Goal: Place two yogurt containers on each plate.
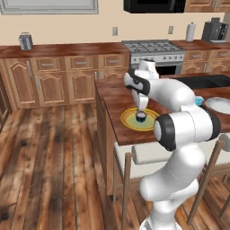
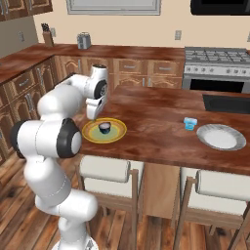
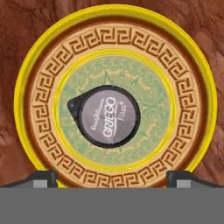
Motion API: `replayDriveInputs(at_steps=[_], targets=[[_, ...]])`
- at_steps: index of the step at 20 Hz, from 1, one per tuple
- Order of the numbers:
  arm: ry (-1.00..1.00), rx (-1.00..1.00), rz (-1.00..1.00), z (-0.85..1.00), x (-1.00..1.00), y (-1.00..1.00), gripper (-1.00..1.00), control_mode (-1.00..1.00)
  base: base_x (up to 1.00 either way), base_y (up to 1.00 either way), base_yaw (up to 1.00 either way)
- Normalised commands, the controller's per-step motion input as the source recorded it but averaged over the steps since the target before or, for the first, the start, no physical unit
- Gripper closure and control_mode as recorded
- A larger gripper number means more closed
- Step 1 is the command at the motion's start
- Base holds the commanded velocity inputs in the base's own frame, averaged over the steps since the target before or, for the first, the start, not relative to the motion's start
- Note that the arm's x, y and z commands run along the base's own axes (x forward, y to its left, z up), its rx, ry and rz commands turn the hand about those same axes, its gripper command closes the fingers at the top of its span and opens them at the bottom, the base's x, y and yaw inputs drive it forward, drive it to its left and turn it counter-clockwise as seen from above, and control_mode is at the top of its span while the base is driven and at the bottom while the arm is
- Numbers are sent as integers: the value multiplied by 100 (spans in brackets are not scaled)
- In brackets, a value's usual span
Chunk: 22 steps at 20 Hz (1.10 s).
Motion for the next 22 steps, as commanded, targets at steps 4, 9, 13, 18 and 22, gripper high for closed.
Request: replayDriveInputs(at_steps=[4, 9, 13, 18, 22], targets=[[-23, 0, 0, 51, 0, -23, -100, -100, 0, 0, 0], [-11, 0, 0, 44, 0, -72, -100, -100, 0, 0, 0], [-27, 0, 0, 39, 0, -85, -100, -100, 0, 0, 0], [-15, 0, 0, 11, 2, -87, -100, -100, 0, 0, 0], [0, 0, 0, 3, 11, -81, -100, -100, 0, 0, 0]])
